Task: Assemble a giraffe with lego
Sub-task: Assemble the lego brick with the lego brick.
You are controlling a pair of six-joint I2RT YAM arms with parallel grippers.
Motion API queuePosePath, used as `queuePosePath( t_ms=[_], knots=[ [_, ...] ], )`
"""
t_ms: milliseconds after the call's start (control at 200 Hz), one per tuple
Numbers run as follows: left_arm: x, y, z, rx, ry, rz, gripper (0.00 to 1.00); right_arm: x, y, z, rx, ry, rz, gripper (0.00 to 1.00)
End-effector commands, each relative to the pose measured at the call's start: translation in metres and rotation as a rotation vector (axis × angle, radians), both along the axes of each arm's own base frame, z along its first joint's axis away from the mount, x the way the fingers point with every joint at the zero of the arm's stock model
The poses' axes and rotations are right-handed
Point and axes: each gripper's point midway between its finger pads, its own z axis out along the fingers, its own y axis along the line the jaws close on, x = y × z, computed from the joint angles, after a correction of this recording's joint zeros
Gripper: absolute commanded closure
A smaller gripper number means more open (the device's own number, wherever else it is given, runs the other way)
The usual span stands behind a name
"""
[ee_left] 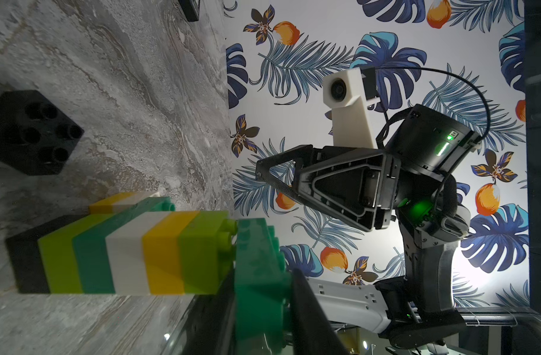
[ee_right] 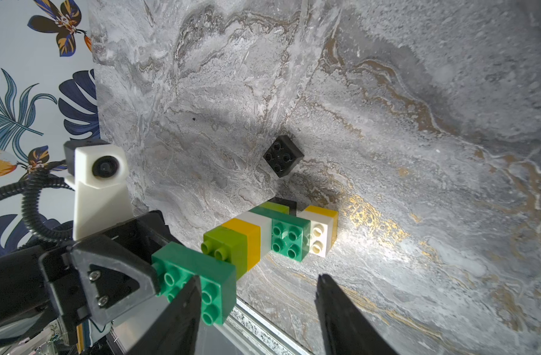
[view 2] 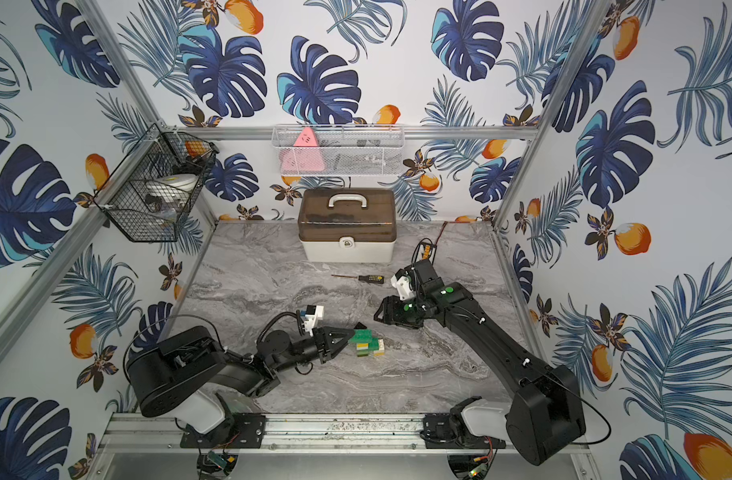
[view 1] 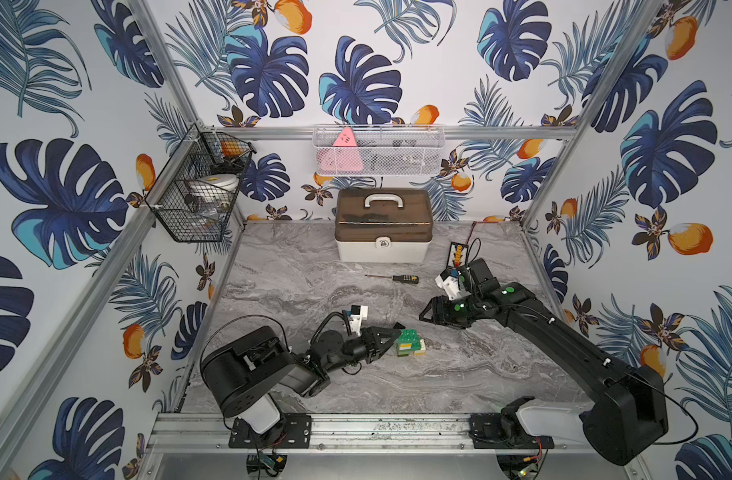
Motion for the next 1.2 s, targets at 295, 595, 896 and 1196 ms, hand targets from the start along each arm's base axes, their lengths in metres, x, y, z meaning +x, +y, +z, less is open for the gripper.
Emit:
queuePosePath(
  t_ms=[295, 595, 896, 1196],
  knots=[
    [0.004, 0.007, 0.013, -0.047, -0.042, 0.065, 1.00, -0.004, 0.004, 0.007, -0.007, -0.026, 0.049, 0.38],
    [0.003, 0.008, 0.010, -0.039, -0.042, 0.069, 1.00, -0.008, 0.007, 0.006, 0.000, -0.019, 0.062, 0.38],
    [0.003, 0.006, 0.010, -0.035, -0.051, 0.073, 1.00, -0.010, 0.006, 0.007, 0.001, -0.019, 0.069, 0.38],
    [0.004, 0.011, 0.013, -0.036, -0.061, 0.100, 1.00, -0.012, 0.009, 0.006, 0.012, -0.009, 0.081, 0.38]
  ],
)
